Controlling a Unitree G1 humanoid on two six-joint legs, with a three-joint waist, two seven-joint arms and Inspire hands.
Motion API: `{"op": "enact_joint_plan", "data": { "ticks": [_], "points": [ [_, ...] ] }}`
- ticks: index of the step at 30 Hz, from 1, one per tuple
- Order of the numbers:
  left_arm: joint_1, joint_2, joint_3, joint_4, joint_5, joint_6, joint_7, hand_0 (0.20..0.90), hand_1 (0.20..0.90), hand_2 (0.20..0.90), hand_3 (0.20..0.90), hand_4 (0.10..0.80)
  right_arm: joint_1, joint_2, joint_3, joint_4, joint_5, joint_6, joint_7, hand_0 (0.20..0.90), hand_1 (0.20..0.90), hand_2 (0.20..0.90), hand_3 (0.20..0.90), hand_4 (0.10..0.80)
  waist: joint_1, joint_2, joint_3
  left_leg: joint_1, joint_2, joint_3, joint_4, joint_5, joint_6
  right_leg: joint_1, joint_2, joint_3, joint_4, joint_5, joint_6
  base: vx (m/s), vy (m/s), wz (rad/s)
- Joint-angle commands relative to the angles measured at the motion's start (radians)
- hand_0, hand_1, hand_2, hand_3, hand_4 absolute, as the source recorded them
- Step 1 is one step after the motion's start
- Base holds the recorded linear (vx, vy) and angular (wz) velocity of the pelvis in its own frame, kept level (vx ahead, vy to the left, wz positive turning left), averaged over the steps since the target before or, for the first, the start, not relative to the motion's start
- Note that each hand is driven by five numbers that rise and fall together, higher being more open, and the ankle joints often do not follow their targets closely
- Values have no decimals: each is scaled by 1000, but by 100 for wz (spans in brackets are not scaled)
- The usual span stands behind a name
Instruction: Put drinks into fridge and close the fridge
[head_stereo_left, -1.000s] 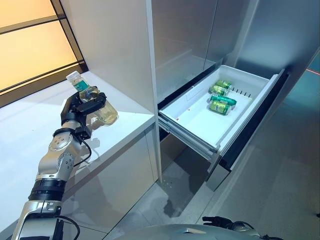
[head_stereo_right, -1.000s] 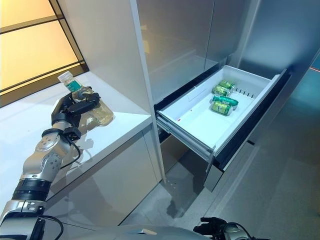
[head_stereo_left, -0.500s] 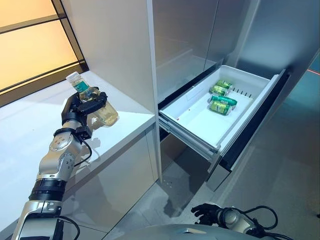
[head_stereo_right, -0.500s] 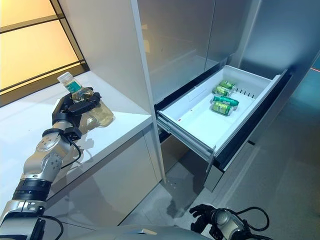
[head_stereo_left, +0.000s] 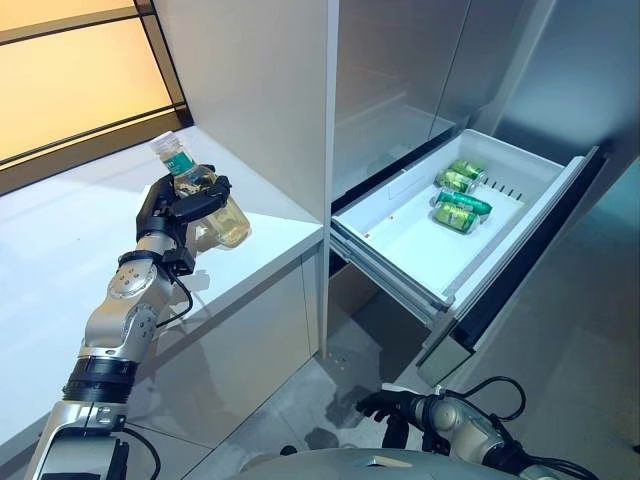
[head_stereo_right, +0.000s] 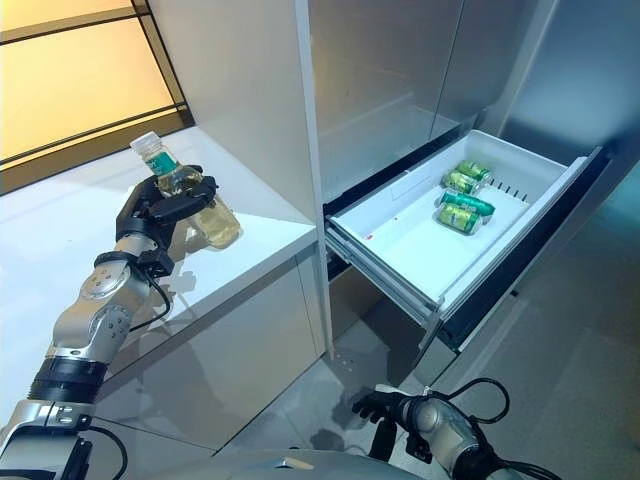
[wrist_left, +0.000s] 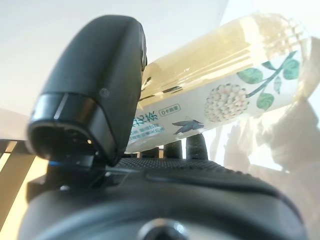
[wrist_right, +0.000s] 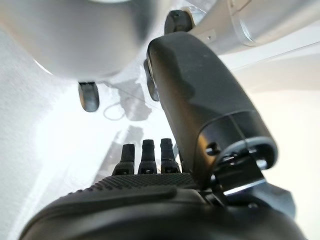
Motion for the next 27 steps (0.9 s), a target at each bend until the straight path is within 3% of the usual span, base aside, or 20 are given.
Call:
{"op": "enact_joint_plan", "data": {
  "ticks": [1, 2, 3, 5, 10, 14, 20, 27],
  "points": [
    [-206, 74, -10, -163, 28, -218, -22, 300, 300, 300, 200, 100, -88, -51, 33, -141, 43, -61, 13, 900, 900, 900, 900, 800, -7, -5, -35, 13, -84, 1, 2, -82, 56, -21, -1, 17, 21, 16, 37, -39, 22, 1],
    [-206, 73, -12, -170, 30, -221, -20, 300, 300, 300, 200, 100, -92, -54, 33, -153, 72, 73, 83, 900, 900, 900, 900, 800, -7, -6, -36, 10, -85, 0, 2, -81, 56, -23, -2, 16, 21, 18, 37, -45, 20, 1],
    [-193, 70, 4, -162, 36, -247, -43, 300, 300, 300, 200, 100, -66, -47, 19, -90, 28, -62, 10, 900, 900, 900, 900, 800, -8, -3, -35, 7, -84, 1, 2, -79, 56, -27, 2, 19, 24, 19, 36, -44, 18, 1],
    [-205, 75, 0, -189, 31, -244, -33, 300, 300, 300, 200, 100, -64, -17, 33, 20, 16, -189, -65, 900, 900, 900, 900, 800, -6, 3, -33, 8, -86, 1, 2, -84, 61, -25, 1, 19, 21, 16, 39, -41, 35, 1],
    [-293, 129, -27, -225, -14, -200, 11, 300, 300, 300, 200, 100, -81, 16, 94, -41, 64, -214, -153, 900, 900, 900, 900, 800, 3, 16, -38, 7, -90, 6, 2, -86, 65, -21, -8, 7, 18, 13, 44, -24, 37, 3],
    [-300, 156, -29, -229, -25, -226, 11, 300, 300, 300, 200, 100, -90, 0, 103, -177, 76, -211, -174, 900, 900, 900, 900, 800, 6, 17, -37, 8, -90, 7, 2, -84, 63, -20, -11, 5, 20, 16, 48, 0, 0, 0],
    [-261, 176, -12, -286, -1, -268, 28, 300, 300, 300, 200, 100, -86, -56, 98, -471, 85, -207, -78, 900, 900, 900, 900, 800, 1, 14, -24, 5, -90, 5, 2, -81, 64, -28, -10, 13, 23, 22, 52, -40, 4, 1],
    [-247, 170, -20, -322, 11, -302, 13, 300, 300, 300, 200, 100, -163, -84, 56, -681, 266, -209, 62, 900, 900, 900, 900, 800, 7, 5, -18, -6, -93, -1, 2, -62, 64, -41, -9, 16, 28, 33, 50, -27, 2, 0]
  ]
}}
